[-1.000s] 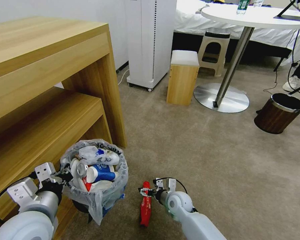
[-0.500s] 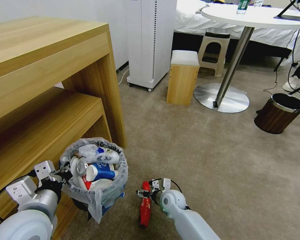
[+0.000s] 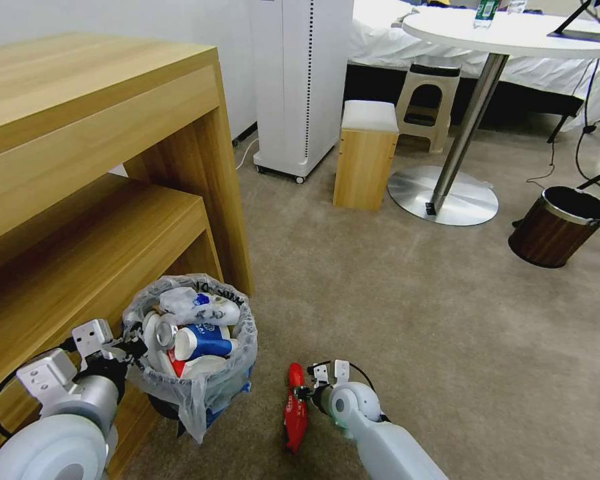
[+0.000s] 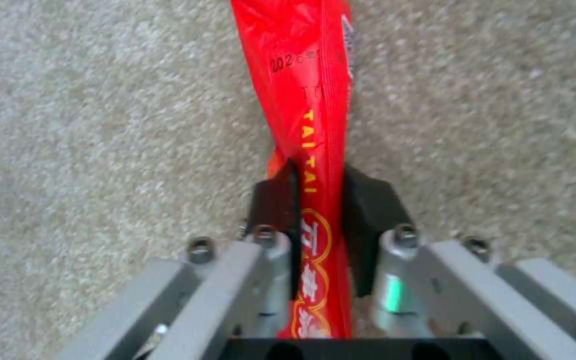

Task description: Pick up the trash bin and place the garbage on the floor into it.

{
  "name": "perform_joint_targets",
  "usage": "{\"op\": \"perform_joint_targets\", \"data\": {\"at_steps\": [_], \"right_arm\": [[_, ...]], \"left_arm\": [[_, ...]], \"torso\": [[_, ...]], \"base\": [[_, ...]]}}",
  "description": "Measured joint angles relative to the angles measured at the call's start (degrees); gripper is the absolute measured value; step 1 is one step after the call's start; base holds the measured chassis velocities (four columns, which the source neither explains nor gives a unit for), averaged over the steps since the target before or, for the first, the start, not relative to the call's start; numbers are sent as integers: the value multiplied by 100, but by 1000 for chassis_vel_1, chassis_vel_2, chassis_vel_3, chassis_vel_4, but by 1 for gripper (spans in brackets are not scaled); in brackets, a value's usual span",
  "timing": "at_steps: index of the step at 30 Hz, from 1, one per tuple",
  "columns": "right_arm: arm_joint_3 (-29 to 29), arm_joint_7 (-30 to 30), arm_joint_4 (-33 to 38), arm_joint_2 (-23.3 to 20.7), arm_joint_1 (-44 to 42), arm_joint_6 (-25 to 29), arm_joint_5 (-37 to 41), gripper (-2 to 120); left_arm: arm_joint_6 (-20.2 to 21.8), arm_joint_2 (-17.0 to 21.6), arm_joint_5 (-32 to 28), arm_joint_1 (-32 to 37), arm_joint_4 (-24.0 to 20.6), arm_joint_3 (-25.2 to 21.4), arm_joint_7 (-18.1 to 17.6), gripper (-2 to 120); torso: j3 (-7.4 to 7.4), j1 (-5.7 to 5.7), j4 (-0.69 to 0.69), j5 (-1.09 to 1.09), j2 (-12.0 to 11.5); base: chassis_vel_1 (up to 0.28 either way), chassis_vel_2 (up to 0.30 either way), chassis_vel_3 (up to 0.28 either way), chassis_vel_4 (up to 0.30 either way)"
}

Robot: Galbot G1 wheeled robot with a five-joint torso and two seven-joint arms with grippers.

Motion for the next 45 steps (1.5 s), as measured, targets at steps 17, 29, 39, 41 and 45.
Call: {"op": "perform_joint_targets", "data": {"at_steps": [17,29,39,41,45], "right_arm": [[246,-373,1650,-586,-268,575,289,0],[716,-1602,4319,-2106,-559,662,1323,0],[363,-3766,4146,-2010,-106,1662,1006,0],[296,-3735,4018,-1930,-23,1737,1016,0],[169,-3691,3837,-1808,106,1848,1110,0]], "left_arm": [[-13,22,-2,37,-15,-4,5,2],[-15,-16,24,52,45,336,-11,2],[-16,-35,91,243,-112,598,-23,2],[-16,-34,106,282,-166,643,-20,2],[-16,-46,150,354,-268,743,-12,2]], "torso": [[0,0,0,1,0],[0,0,-1,0,1],[0,0,1,0,1],[0,0,0,1,1],[0,0,0,1,1]], "base": [[0,0,0,0],[0,0,0,0],[0,0,0,0],[0,0,0,0],[0,0,0,0]]}}
